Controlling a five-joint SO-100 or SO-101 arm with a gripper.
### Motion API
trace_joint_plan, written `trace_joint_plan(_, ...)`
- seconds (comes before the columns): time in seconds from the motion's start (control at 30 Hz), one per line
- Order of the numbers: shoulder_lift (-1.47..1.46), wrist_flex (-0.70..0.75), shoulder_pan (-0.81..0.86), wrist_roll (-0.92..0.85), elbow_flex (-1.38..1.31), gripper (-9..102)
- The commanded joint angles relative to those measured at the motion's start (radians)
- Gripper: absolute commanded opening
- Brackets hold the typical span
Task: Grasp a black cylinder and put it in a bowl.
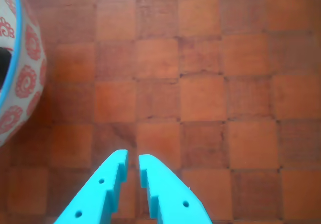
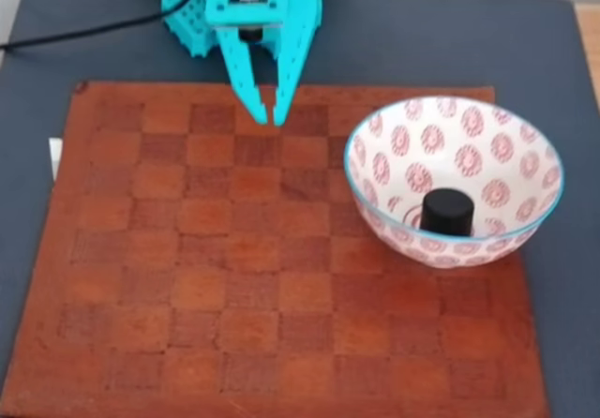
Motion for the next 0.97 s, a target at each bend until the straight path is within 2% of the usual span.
trace_joint_plan(0.0, 0.044, -0.009, -0.005, 0.005, -0.005, 0)
trace_joint_plan(0.37, 0.043, -0.052, 0.0, -0.008, 0.066, 0)
trace_joint_plan(0.8, 0.041, -0.031, 0.006, -0.012, 0.067, 1)
trace_joint_plan(0.93, 0.043, 0.017, 0.005, -0.012, 0.067, 1)
